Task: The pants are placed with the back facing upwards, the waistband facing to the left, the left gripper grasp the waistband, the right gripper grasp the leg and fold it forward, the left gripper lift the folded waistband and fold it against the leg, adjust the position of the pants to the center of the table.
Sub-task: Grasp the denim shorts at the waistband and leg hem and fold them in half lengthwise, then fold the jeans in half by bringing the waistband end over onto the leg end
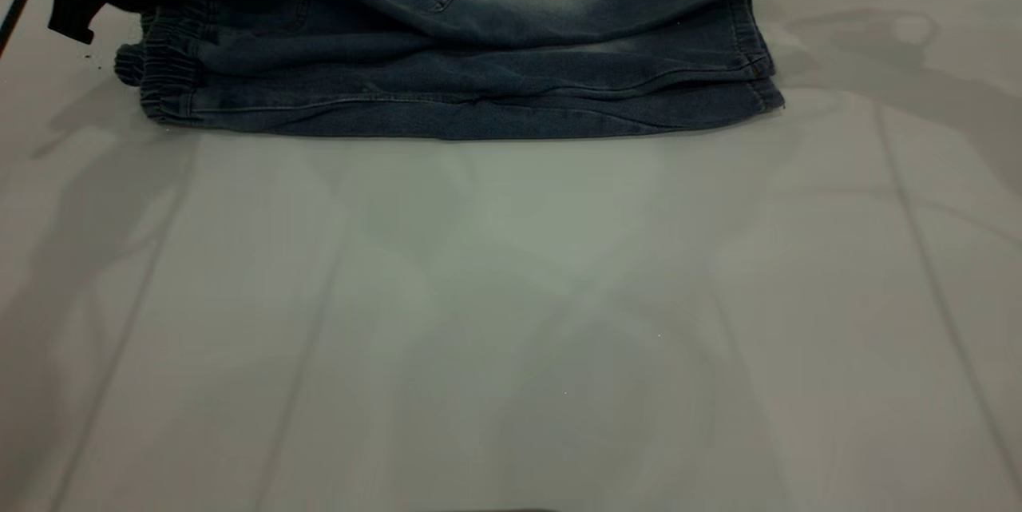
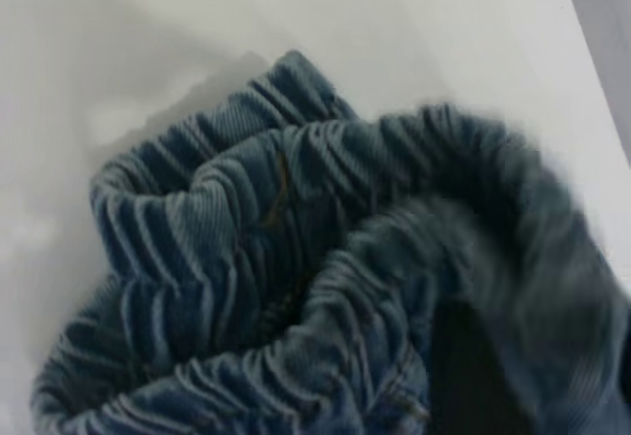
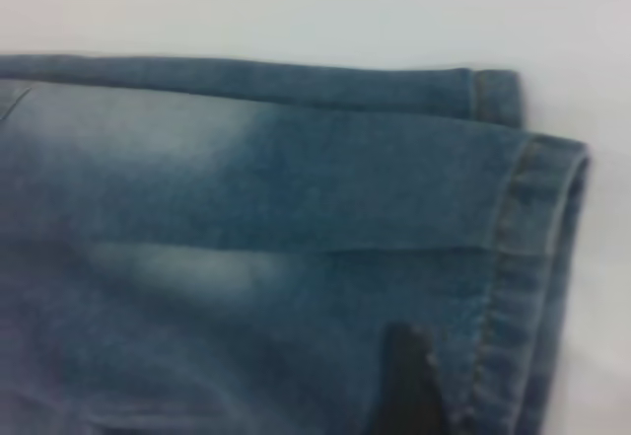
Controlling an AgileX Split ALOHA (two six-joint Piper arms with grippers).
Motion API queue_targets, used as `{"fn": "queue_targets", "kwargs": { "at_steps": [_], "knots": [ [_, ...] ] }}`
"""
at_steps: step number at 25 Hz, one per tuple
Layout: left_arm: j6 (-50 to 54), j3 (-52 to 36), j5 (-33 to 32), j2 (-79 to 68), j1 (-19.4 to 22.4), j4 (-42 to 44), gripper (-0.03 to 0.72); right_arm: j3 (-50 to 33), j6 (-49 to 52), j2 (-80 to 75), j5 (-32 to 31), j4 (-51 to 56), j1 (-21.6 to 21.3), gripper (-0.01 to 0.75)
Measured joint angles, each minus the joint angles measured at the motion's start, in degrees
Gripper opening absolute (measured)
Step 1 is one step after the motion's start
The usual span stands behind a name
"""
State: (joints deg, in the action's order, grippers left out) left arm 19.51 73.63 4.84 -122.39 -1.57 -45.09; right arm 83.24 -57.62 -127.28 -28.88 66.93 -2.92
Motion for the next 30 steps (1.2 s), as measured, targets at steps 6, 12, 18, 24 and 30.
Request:
{"fn": "queue_targets", "kwargs": {
  "at_steps": [6,12,18,24,30],
  "knots": [
    [-15.33,2.28,-0.03,0.51,0.0,4.72,0.445,0.0,-1.38,0.0,-4.44,0.11,0.0,0.507],
    [-39.03,7.05,-13.52,3.96,0.96,12.07,0.448,0.0,-4.36,0.0,-7.96,0.0,1.32,0.509],
    [-47.13,11.94,-33.05,4.01,6.18,14.02,0.448,0.0,-4.74,0.0,-6.0,-3.08,8.8,0.509],
    [-47.29,14.27,-40.23,3.7,10.72,19.65,0.448,3.37,-1.61,0.0,-4.27,-6.6,15.1,0.509],
    [-47.34,14.34,-36.23,-1.06,10.75,20.15,0.448,6.62,1.02,0.0,-4.07,-7.26,19.16,0.509]
  ]
}}
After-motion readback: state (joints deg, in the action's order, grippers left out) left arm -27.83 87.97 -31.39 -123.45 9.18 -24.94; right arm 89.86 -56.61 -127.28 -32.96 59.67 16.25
